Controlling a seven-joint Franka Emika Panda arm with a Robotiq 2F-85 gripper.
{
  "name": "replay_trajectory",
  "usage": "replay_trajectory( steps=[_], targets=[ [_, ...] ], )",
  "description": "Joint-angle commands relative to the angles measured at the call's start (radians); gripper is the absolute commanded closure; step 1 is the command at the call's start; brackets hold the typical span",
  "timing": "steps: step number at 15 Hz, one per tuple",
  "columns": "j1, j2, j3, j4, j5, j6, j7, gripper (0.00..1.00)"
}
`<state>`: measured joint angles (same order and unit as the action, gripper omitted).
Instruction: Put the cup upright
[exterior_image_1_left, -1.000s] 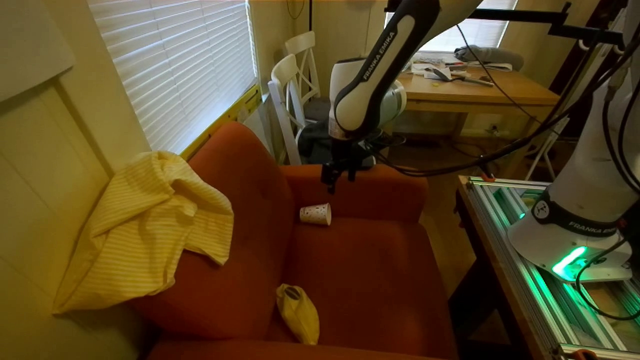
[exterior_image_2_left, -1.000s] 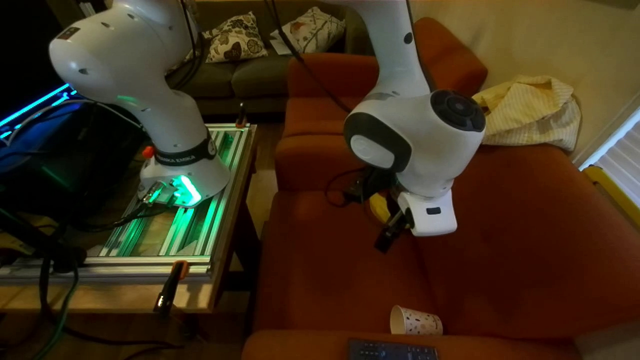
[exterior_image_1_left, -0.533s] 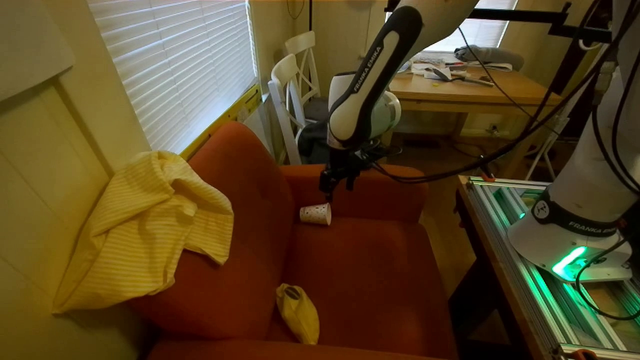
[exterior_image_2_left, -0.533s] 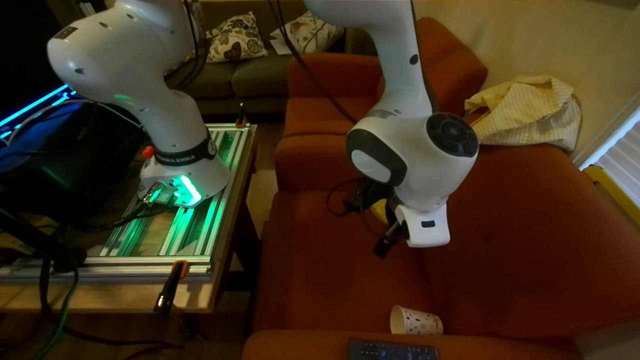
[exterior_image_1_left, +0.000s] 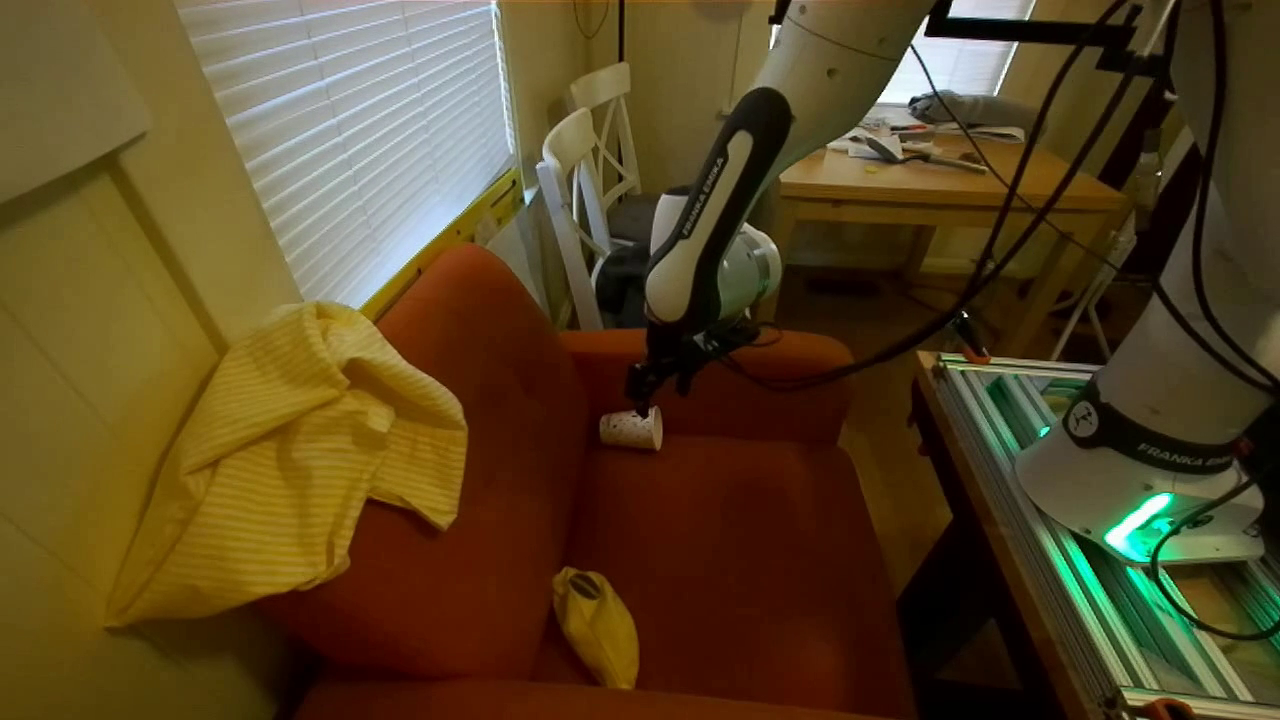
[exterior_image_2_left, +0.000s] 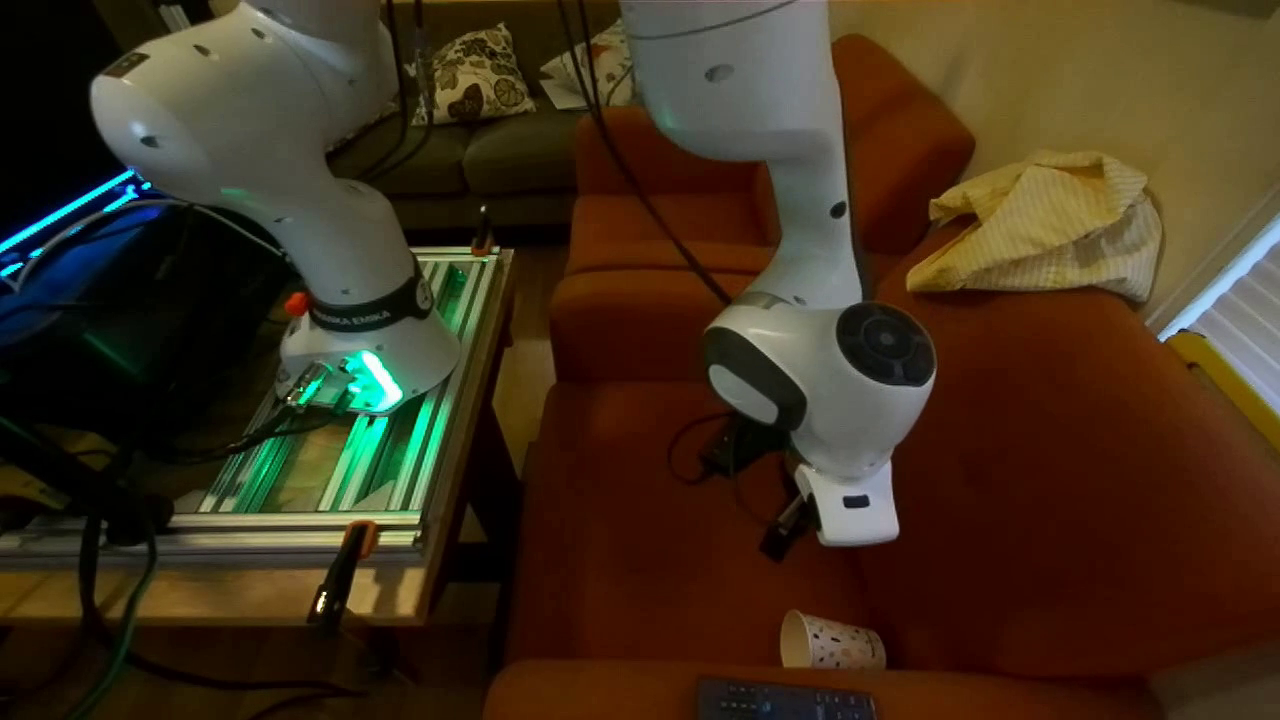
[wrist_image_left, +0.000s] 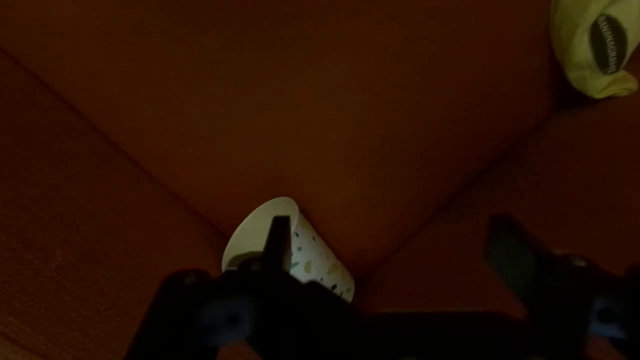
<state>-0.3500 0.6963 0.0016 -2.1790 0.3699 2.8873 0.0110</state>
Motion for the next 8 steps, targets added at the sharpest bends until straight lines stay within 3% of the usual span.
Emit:
replay_trajectory(
  steps=[1, 4, 8],
  targets=[
    [-0.041, 0.105, 0.011, 0.076, -0.017, 0.043, -0.022, 0.0],
    [-0.09, 0.158, 0.027, 0.112, -0.024, 0.02, -0.05, 0.0],
    [-0.087, 0.202, -0.02, 0.132, -0.03, 0.039, -0.026, 0.0]
  ],
)
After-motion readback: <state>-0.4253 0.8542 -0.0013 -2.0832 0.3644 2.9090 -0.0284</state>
